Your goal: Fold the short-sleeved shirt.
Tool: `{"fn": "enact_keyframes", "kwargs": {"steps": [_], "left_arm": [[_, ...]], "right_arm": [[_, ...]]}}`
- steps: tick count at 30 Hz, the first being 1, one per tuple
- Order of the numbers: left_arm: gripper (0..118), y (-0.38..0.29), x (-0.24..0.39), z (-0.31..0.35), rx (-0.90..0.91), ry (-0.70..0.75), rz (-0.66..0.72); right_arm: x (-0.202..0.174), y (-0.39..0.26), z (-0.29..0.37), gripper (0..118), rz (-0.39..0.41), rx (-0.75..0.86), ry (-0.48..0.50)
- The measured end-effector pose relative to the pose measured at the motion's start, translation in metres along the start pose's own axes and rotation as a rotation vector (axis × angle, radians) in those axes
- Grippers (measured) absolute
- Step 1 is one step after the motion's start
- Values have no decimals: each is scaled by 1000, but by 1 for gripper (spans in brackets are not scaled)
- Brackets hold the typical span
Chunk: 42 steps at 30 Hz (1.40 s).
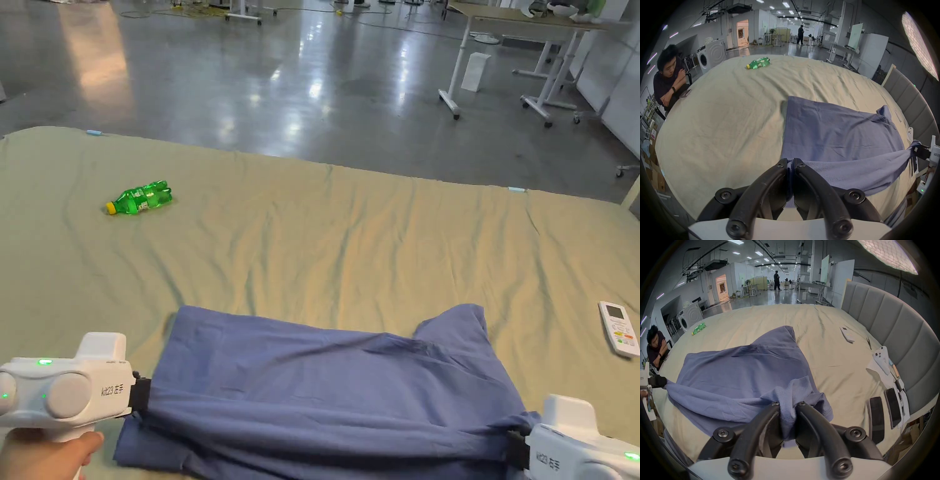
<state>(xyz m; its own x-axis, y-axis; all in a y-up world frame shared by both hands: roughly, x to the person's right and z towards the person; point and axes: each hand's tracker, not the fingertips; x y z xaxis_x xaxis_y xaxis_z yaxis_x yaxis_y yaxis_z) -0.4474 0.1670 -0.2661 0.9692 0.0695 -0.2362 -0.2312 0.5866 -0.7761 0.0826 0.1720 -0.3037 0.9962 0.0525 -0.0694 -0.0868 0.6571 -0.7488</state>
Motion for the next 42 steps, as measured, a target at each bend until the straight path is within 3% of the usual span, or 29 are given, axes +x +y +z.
{"fn": "enact_keyframes", "kwargs": {"steps": [10,13,15,19,23,27,28,30,32,34,37,42], "left_arm": [[8,-3,4,-38,-50,15,27],[16,-3,5,-31,-38,15,23],[41,-4,8,-21,2,9,17],[59,-3,17,3,120,-24,-10],[59,-9,35,35,275,-56,-23],[59,-21,53,69,454,-43,-73],[58,-24,54,75,485,-36,-71],[51,-29,64,90,545,-11,-84],[35,-33,69,100,598,13,-105],[20,-37,75,110,633,39,-130],[6,-44,80,126,693,44,-149],[1,-54,79,142,701,54,-185]], "right_arm": [[-5,-5,-52,13,30,-79,0],[-7,-6,-43,29,53,-41,-15],[-12,-4,-22,51,60,23,-17],[-22,-1,9,59,83,195,4],[-46,4,67,79,85,412,-13],[-52,-7,74,78,38,587,-15],[-55,-8,80,76,41,621,-25],[-66,-9,100,53,74,715,-59],[-72,-13,106,24,67,708,-62],[-74,-15,108,10,60,732,-36],[-80,-20,115,1,56,737,-36],[-83,-27,128,0,61,792,-48]]}}
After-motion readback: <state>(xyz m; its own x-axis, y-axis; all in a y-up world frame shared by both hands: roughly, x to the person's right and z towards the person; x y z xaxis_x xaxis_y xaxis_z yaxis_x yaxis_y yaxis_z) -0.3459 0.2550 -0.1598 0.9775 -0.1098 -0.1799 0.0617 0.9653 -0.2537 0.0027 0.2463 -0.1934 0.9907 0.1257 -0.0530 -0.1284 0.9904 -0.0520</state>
